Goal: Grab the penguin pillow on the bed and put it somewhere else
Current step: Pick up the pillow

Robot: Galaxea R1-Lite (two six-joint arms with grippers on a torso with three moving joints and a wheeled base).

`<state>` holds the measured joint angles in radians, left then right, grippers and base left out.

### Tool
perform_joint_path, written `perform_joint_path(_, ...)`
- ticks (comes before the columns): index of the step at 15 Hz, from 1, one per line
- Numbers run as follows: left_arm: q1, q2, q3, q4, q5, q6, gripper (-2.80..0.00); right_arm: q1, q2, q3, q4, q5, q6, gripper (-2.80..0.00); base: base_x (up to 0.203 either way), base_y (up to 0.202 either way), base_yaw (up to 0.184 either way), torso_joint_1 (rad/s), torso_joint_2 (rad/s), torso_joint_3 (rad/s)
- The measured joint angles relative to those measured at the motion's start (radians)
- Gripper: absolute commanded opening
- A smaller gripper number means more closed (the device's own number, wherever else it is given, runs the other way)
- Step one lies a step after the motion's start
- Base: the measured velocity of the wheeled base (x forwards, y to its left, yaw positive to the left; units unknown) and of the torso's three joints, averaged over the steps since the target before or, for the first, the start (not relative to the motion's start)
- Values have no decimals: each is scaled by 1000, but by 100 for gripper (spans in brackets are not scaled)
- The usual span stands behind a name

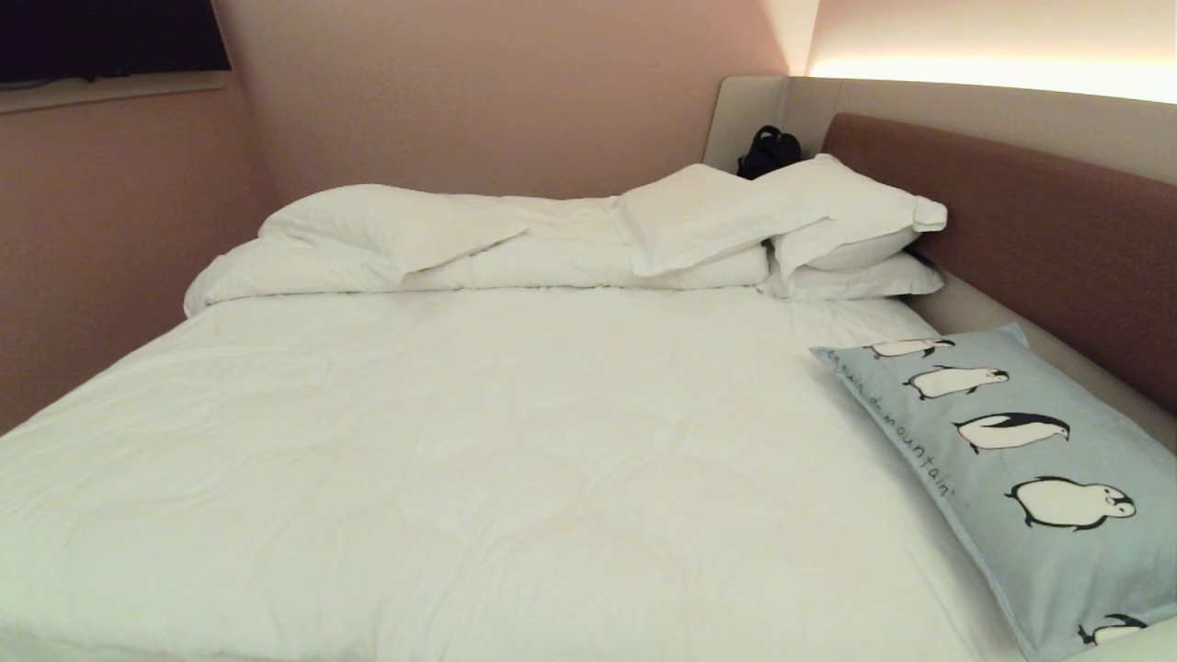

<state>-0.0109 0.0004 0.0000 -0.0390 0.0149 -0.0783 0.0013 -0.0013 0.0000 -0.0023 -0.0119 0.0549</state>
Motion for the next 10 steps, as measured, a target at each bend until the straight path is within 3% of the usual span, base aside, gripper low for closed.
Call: perform_joint_path(10, 0, 0, 0, 0, 0, 1, -280, 0, 0, 0, 0, 0, 0, -280, 0, 0, 0, 0, 0, 0)
